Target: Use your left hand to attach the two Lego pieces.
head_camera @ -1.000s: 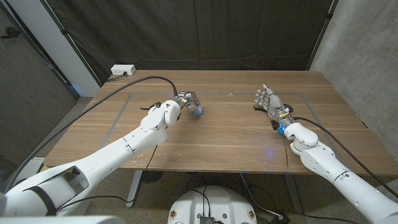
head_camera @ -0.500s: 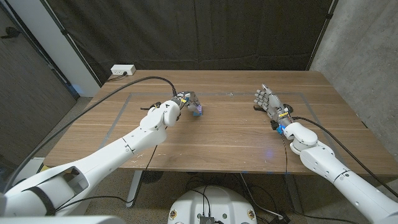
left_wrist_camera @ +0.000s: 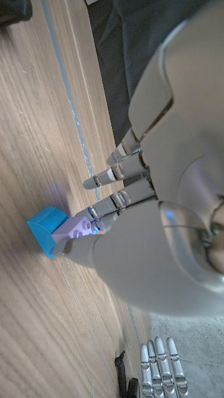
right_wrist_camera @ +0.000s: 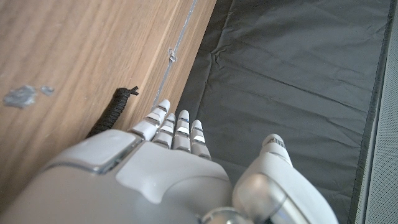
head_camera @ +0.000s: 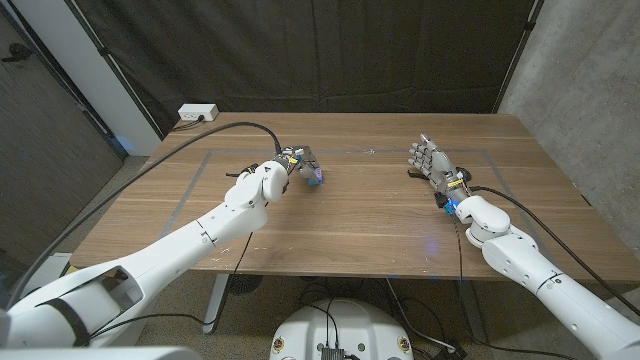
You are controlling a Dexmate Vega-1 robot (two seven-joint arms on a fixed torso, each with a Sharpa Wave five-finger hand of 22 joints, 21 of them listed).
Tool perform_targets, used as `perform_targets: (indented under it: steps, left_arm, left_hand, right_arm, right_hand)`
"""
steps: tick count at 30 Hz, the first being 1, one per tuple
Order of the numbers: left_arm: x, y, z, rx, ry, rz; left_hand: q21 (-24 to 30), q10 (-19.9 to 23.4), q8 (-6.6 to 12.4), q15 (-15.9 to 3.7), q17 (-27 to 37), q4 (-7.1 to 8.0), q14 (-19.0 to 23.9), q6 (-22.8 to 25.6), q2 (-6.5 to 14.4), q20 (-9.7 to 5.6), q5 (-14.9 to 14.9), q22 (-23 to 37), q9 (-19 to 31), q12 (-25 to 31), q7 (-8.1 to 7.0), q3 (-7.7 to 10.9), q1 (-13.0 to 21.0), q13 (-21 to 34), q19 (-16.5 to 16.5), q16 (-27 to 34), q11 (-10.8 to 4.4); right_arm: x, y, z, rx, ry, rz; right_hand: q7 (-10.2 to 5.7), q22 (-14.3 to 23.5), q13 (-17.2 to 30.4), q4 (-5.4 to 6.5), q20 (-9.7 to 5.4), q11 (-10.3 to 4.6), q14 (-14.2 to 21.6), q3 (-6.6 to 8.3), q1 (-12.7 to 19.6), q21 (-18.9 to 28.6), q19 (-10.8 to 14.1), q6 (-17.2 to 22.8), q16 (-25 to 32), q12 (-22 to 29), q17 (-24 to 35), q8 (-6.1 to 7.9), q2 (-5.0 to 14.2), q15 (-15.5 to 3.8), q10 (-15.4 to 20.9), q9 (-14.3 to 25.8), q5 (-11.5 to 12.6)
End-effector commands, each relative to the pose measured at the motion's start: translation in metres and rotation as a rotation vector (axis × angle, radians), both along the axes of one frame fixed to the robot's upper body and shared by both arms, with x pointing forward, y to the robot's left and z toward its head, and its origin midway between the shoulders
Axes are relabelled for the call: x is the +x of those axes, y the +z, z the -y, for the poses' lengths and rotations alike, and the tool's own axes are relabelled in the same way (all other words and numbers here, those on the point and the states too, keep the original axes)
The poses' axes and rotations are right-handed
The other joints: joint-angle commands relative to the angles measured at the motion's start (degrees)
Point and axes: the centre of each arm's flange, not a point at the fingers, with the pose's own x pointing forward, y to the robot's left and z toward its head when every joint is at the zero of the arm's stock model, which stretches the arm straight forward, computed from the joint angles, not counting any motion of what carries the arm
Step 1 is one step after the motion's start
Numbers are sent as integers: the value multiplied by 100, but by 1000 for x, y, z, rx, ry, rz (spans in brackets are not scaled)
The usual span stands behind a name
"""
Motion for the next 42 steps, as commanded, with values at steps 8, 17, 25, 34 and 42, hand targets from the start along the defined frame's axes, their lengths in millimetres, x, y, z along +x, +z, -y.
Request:
perform_targets:
  steps: [8, 17, 25, 34, 42]
  left_arm:
    - [1, 12, 0, -70, -35, -13]
    - [0, 17, -4, -100, -38, -38]
    - [0, 18, -6, -99, -19, -48]
    - [1, 20, -5, -90, 2, -64]
    - [-2, 21, -2, -107, -34, -34]
  left_hand:
    - [45, 483, 17, -407, 4, 443, 116, 789, 114, 12, 21, 9, 32, 25, 589, 513, 25, 24, 92, 5, 53]
    - [43, 495, -2, -371, 1, 445, 141, 787, 111, 25, 19, 10, 34, 16, 622, 540, 29, 25, 119, -5, 109]
    - [44, 516, -10, -349, -1, 441, 164, 803, 115, 31, 20, 10, 35, 14, 687, 569, 43, 26, 144, -10, 148]
    - [36, 541, -34, -309, -4, 432, 180, 800, 122, 38, 21, 11, 38, 14, 726, 609, 68, 27, 152, -21, 225]
    - [23, 492, -57, -300, -3, 439, 180, 782, 126, 38, 21, 11, 41, -9, 721, 634, 68, 29, 141, -30, 191]
  right_arm:
    - [-2, 4, 1, -10, -7, 4]
    - [-2, 3, -2, -3, -3, -1]
    - [-2, 3, -3, -9, -2, -2]
    - [-3, 1, -3, -7, 0, -5]
    - [-4, 1, -1, -7, -2, -5]
  right_hand:
    - [-6, 15, 9, -10, -4, 2, 29, -14, 0, 33, 36, 60, 0, 19, 18, 5, 46, 6, 65, 21, -11]
    - [1, 15, 9, -10, -7, 4, 28, -17, 1, 33, 39, 65, -1, 21, 18, 6, 47, 7, 72, 21, -11]
    - [4, 15, 9, -11, -6, 4, 28, -18, 4, 33, 39, 68, -2, 20, 17, 7, 50, 10, 70, 21, -10]
    - [3, 15, 8, -11, -1, -4, 31, -21, 2, 34, 42, 70, 0, 21, 18, 7, 50, 10, 75, 21, -11]
    - [2, 16, 8, -12, 1, -2, 37, -23, 4, 33, 42, 71, 1, 20, 17, 7, 51, 17, 73, 21, -10]
